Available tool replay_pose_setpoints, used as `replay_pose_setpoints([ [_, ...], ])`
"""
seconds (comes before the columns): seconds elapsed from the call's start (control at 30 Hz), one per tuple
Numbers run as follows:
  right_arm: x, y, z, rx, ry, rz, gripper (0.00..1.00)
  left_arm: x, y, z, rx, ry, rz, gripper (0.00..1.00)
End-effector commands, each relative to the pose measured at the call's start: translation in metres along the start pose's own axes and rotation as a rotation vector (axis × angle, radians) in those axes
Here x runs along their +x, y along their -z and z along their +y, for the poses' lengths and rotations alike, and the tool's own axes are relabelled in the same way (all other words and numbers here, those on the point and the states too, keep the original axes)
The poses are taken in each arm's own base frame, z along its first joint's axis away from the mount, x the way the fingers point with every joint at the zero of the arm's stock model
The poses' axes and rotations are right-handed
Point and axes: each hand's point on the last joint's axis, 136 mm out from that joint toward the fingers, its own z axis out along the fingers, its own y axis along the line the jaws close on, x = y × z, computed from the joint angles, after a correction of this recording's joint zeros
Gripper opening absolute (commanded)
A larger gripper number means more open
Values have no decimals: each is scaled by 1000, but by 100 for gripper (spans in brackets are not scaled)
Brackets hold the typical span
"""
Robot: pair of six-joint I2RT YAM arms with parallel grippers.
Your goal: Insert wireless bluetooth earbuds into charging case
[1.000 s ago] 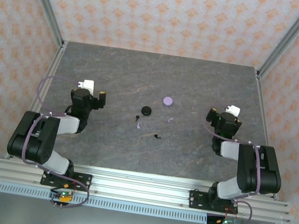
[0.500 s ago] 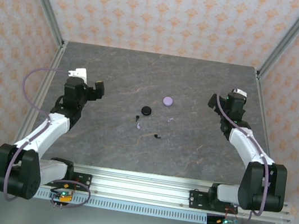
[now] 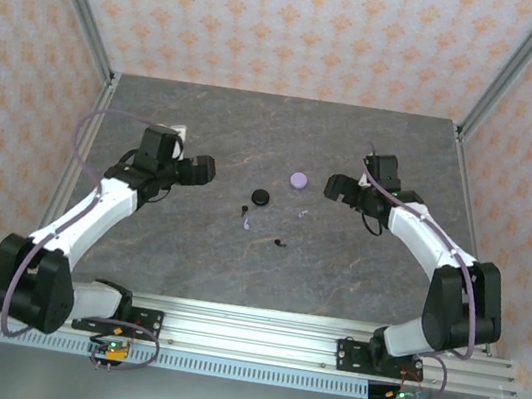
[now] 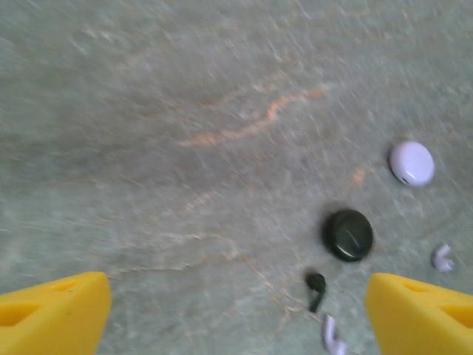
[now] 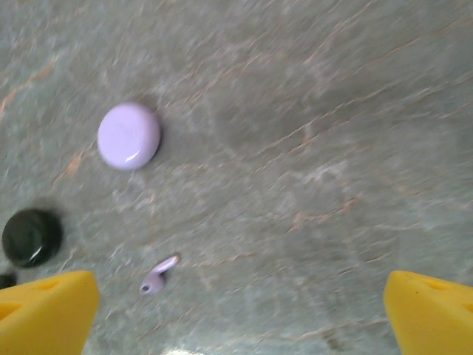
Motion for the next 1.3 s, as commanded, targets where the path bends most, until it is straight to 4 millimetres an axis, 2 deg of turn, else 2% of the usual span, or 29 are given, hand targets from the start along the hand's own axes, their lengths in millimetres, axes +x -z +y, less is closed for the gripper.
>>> replay_pose_setpoints([
  [0.0, 4, -4, 29, -57, 19, 62, 96, 24, -9, -27, 91, -6, 149, 80],
  [0.07, 8, -11, 42, -90, 32, 104, 87, 30, -17, -37, 114, -13, 185, 71],
  [0.13, 12, -17, 57, -133, 37, 152, 78, 35, -27, -44, 117, -17, 208, 67],
  [0.3, 23, -33, 84, -162, 65, 215, 65, 41, -56, -50, 104, 9, 270, 47],
  [0.37, 29, -39, 94, -189, 61, 243, 54, 39, -68, -52, 94, 11, 293, 39],
  [0.47, 40, -49, 105, -197, 58, 289, 39, 34, -85, -53, 66, 19, 304, 31],
  [0.53, 47, -54, 112, -198, 66, 308, 31, 34, -96, -55, 65, 25, 316, 25],
  [0.63, 56, -60, 124, -221, 74, 332, 23, 35, -111, -58, 55, 32, 339, 21],
  [0.8, 66, -73, 134, -231, 49, 359, 18, 35, -126, -63, 55, 39, 345, 15],
  [0.83, 68, -76, 136, -231, 45, 365, 18, 44, -137, -61, 47, 42, 373, 15],
  [1.03, 75, -93, 146, -244, 3, 378, 15, 59, -154, -59, 29, 48, 408, 15],
  [1.27, 75, -112, 143, -213, -31, 373, 12, 68, -158, -64, 30, 35, 431, 15],
])
